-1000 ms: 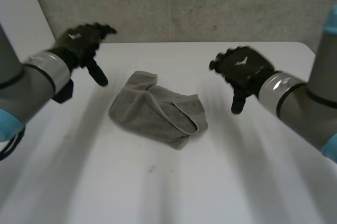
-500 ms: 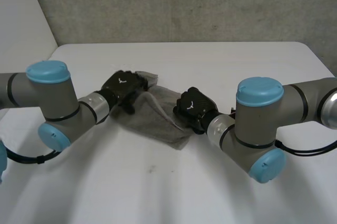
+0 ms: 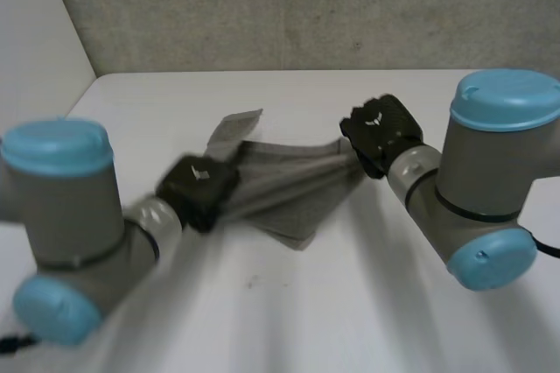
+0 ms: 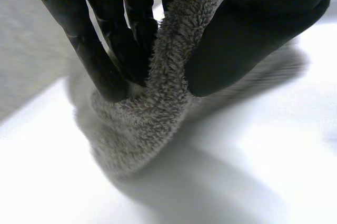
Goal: Fold the laundry
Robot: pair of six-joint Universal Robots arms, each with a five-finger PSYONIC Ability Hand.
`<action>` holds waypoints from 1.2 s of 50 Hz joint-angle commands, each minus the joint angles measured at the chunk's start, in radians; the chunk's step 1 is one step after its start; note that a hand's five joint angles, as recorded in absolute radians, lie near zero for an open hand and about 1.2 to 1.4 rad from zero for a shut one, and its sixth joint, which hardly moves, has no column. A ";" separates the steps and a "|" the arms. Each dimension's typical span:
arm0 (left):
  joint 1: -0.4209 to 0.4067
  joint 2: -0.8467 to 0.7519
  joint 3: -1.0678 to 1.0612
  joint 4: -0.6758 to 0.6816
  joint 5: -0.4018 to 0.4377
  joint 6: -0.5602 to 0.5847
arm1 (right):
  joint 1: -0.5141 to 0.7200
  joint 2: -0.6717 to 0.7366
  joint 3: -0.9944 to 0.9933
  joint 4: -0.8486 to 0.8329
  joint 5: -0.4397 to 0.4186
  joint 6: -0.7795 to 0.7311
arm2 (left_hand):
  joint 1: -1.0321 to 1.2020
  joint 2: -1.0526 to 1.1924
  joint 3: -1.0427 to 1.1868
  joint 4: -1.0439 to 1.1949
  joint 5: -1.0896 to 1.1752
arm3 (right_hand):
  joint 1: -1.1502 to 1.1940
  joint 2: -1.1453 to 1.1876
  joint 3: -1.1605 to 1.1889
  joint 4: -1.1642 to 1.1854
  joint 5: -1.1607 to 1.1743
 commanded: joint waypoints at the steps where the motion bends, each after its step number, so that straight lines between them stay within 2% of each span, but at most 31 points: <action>1: -0.219 0.091 -0.132 -0.021 -0.022 -0.227 | -0.018 -0.011 0.068 0.028 -0.020 -0.005 | -0.462 -0.511 -0.508 -0.512 -0.490 | 0.437 0.226 0.214 0.208 0.257; 5: -0.222 0.108 -0.115 -0.033 -0.026 -0.249 | -0.038 -0.005 0.077 0.021 -0.025 -0.005 | -0.498 -0.548 -0.545 -0.548 -0.526 | 0.437 0.226 0.214 0.208 0.257; 7: -0.185 0.111 -0.075 -0.022 -0.025 -0.247 | -0.049 -0.004 0.080 0.016 -0.025 -0.005 | -0.659 -0.708 -0.705 -0.709 -0.687 | 0.437 0.226 0.214 0.208 0.257; 8: -0.185 0.111 -0.075 -0.022 -0.025 -0.247 | -0.058 -0.005 0.084 0.011 -0.026 -0.004 | -0.660 -0.709 -0.706 -0.710 -0.688 | 0.437 0.226 0.214 0.208 0.257; 9: -0.146 0.111 -0.049 -0.019 -0.025 -0.247 | -0.058 -0.005 0.084 0.011 -0.026 -0.004 | -0.721 -0.770 -0.767 -0.771 -0.749 | 0.437 0.226 0.214 0.208 0.257; 10: -0.145 0.111 -0.049 -0.019 -0.025 -0.247 | -0.066 -0.007 0.091 0.004 -0.028 -0.004 | -0.721 -0.771 -0.768 -0.772 -0.749 | 0.437 0.226 0.214 0.208 0.257; 12: -0.070 0.103 -0.011 -0.010 -0.019 -0.246 | -0.074 -0.008 0.097 -0.005 -0.035 -0.004 | -0.739 -0.788 -0.785 -0.789 -0.767 | 0.437 0.226 0.214 0.208 0.257; 18: -0.041 0.059 0.055 0.056 -0.008 -0.203 | -0.087 -0.008 0.114 -0.010 -0.075 -0.007 | -0.739 -0.788 -0.785 -0.789 -0.767 | 0.437 0.226 0.214 0.208 0.257; 20: -0.041 -0.001 0.092 0.099 0.024 -0.111 | -0.089 -0.008 0.117 -0.010 -0.077 -0.007 | -0.736 -0.786 -0.783 -0.786 -0.764 | 0.437 0.226 0.214 0.208 0.257; 21: -0.041 -0.001 0.092 0.099 0.024 -0.111 | -0.089 -0.008 0.121 -0.010 -0.078 -0.007 | -0.736 -0.785 -0.783 -0.786 -0.764 | 0.437 0.226 0.214 0.208 0.257; 23: -0.039 -0.055 0.130 0.117 0.085 0.014 | -0.089 -0.008 0.126 -0.010 -0.078 -0.008 | -0.724 -0.774 -0.771 -0.774 -0.752 | 0.437 0.226 0.214 0.208 0.257; 24: -0.039 -0.055 0.131 0.117 0.086 0.015 | -0.089 -0.008 0.129 -0.010 -0.080 -0.008 | -0.724 -0.774 -0.771 -0.774 -0.752 | 0.437 0.226 0.214 0.208 0.257; 26: -0.038 -0.113 0.172 0.113 0.162 0.149 | -0.089 -0.008 0.133 -0.012 -0.078 -0.010 | -0.710 -0.759 -0.756 -0.760 -0.738 | 0.437 0.226 0.214 0.208 0.257; 29: -0.033 -0.138 0.189 0.110 0.198 0.213 | -0.088 -0.007 0.143 -0.012 -0.080 -0.010 | -0.686 -0.736 -0.733 -0.736 -0.714 | 0.437 0.226 0.214 0.208 0.257; 31: -0.027 -0.170 0.201 0.110 0.260 0.303 | -0.086 -0.007 0.146 -0.012 -0.080 -0.013 | -0.669 -0.718 -0.715 -0.719 -0.696 | 0.437 0.226 0.214 0.208 0.257; 36: -0.019 -0.207 0.212 0.113 0.334 0.374 | -0.083 -0.002 0.149 -0.012 -0.080 -0.014 | -0.587 -0.636 -0.633 -0.637 -0.615 | 0.437 0.226 0.214 0.208 0.257; 39: -0.018 -0.223 0.221 0.113 0.358 0.389 | -0.084 -0.002 0.149 -0.012 -0.080 -0.014 | -0.487 -0.536 -0.533 -0.537 -0.515 | 0.437 0.226 0.214 0.208 0.257; 43: -0.013 -0.234 0.223 0.114 0.359 0.395 | -0.086 -0.002 0.149 -0.012 -0.081 -0.014 | -0.481 -0.530 -0.527 -0.531 -0.509 | 0.437 0.226 0.214 0.208 0.257; 48: -0.006 -0.237 0.219 0.114 0.359 0.458 | -0.089 -0.002 0.147 -0.012 -0.083 -0.014 | -0.481 -0.530 -0.527 -0.531 -0.509 | 0.437 0.226 0.214 0.208 0.257; 52: 0.022 -0.247 0.213 0.113 0.359 0.559 | -0.092 0.002 0.147 -0.012 -0.083 -0.014 | -0.407 -0.457 -0.454 -0.458 -0.435 | 0.437 0.226 0.214 0.208 0.257; 60: 0.050 -0.268 0.207 0.113 0.354 0.624 | -0.097 0.006 0.147 -0.012 -0.084 -0.014 | -0.410 -0.460 -0.457 -0.460 -0.438 | 0.437 0.226 0.214 0.208 0.257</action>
